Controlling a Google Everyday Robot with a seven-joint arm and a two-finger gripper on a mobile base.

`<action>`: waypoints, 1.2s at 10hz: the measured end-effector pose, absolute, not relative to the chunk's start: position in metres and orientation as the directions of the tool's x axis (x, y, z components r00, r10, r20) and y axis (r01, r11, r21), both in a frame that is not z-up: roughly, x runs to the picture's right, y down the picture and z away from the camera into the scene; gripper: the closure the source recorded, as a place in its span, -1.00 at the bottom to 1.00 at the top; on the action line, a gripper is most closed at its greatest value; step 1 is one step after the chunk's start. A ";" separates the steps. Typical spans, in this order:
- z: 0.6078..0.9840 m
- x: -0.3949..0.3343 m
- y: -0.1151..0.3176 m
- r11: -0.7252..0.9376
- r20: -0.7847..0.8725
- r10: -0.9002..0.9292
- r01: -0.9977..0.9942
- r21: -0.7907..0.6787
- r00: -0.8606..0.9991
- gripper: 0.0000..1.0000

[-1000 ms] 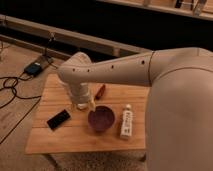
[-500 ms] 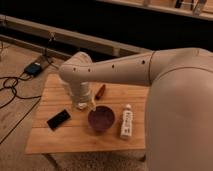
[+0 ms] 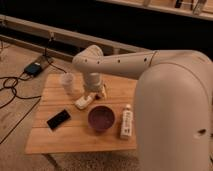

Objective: Place the pepper on the white sponge

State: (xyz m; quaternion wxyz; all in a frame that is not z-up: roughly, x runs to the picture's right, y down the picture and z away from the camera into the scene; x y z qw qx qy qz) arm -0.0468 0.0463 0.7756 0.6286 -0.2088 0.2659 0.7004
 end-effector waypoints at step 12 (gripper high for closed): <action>0.932 -0.033 -0.004 -0.165 -0.562 0.808 -0.984 0.072 -0.177 -0.30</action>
